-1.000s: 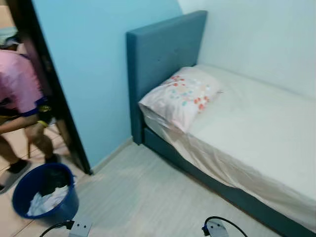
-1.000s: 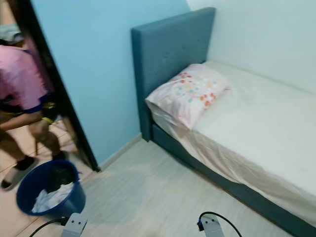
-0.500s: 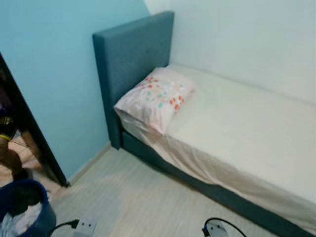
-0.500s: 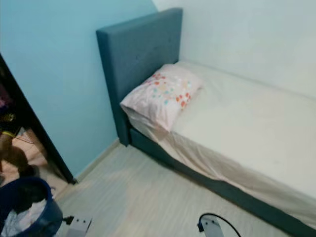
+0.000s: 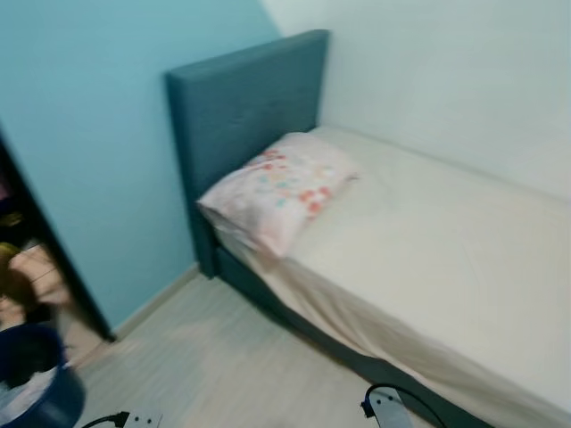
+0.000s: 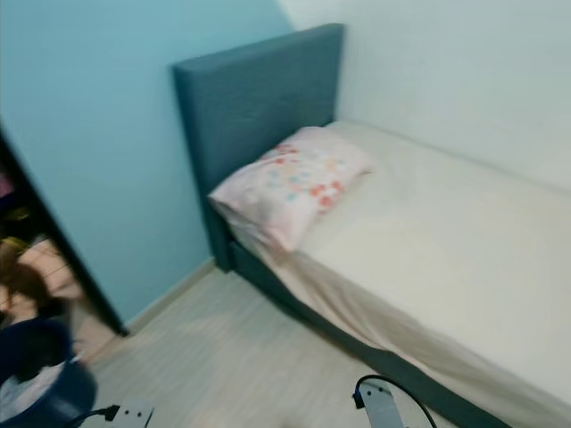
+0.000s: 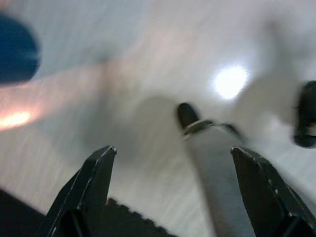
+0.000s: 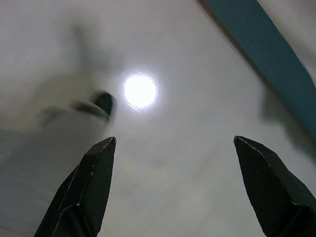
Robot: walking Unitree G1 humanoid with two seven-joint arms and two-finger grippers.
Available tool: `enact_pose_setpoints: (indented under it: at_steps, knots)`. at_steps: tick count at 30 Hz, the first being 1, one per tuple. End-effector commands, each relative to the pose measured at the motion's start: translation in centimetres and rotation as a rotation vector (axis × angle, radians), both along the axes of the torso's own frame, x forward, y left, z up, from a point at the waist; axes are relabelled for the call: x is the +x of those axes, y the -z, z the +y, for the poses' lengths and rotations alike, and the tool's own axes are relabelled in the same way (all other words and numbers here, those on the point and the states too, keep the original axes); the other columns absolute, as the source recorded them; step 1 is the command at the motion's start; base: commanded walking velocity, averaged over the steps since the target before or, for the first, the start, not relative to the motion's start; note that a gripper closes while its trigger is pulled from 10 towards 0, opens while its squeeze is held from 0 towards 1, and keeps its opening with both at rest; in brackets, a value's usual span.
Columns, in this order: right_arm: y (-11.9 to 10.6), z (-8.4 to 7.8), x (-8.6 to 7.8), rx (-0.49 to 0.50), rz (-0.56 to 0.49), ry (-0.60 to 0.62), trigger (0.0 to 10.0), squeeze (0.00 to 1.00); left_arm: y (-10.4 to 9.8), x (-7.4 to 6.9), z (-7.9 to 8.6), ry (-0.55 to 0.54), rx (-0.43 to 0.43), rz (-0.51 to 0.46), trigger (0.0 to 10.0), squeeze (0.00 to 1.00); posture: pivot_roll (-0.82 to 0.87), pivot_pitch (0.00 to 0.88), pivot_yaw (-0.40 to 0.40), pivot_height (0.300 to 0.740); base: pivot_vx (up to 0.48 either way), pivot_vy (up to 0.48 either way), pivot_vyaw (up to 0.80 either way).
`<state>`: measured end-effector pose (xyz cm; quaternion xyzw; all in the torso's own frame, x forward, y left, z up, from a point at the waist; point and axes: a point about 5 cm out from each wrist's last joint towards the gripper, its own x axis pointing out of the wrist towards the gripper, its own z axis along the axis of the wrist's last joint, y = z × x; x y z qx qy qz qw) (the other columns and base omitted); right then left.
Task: Clean up the room
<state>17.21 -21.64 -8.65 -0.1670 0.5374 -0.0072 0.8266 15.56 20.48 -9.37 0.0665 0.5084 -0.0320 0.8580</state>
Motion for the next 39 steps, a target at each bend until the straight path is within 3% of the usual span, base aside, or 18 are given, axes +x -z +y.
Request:
enact_pose_setpoints:
  at_steps: [1, 17, 39]
  knots:
    - [0.2, 0.1, -0.3, 0.0, 0.018, -0.007, 10.0, 0.0, 0.0, 0.2, -0.2, 0.007, 0.002, 0.002, 10.0, 0.0, -0.05, 0.04, -0.033, 0.74, 0.0, -0.469, -0.75]
    - [0.2, 0.0, -0.4, -0.012, 0.016, -0.006, 10.0, 0.0, 0.2, 0.3, -1.8, 0.019, -0.015, 0.002, 10.0, 0.0, -0.06, 0.046, -0.034, 0.74, 0.0, -0.47, -0.75]
    - [-0.1, 0.2, 0.3, -0.005, -0.028, 0.007, 10.0, 0.0, -0.1, 0.9, -1.7, 0.036, -0.01, -0.009, 10.0, 0.0, -0.06, 0.035, -0.03, 0.74, 0.0, -0.472, 0.0]
